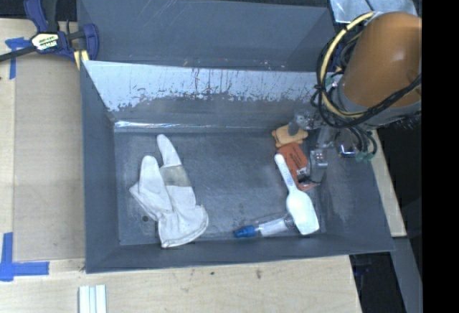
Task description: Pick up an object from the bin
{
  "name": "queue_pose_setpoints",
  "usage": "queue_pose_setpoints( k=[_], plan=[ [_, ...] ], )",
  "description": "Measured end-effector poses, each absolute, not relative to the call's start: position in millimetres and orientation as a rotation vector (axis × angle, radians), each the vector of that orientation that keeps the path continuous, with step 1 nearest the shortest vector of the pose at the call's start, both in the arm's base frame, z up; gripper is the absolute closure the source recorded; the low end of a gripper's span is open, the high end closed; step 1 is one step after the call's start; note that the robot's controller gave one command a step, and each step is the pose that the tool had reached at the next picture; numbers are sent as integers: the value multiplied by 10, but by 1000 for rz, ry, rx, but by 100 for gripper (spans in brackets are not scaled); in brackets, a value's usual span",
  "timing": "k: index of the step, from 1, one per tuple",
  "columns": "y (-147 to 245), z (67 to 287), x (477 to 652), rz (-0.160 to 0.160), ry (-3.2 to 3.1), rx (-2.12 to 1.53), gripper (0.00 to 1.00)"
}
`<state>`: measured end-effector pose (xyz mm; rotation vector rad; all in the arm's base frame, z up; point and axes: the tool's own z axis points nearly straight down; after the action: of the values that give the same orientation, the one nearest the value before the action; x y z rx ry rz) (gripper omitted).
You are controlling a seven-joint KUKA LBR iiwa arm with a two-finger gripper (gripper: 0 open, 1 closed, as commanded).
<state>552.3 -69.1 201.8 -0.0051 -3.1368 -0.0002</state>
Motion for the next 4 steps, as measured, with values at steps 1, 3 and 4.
queue_pose_setpoints(
  k=[1,3,4],
  plan=[
    [-688,2067,5538,1,-3145,-2,0],
    [-1042,1438,5188,-1,-3141,-3,0],
    [-1134,1332,5223,4,-3142,-82,0]
  ],
)
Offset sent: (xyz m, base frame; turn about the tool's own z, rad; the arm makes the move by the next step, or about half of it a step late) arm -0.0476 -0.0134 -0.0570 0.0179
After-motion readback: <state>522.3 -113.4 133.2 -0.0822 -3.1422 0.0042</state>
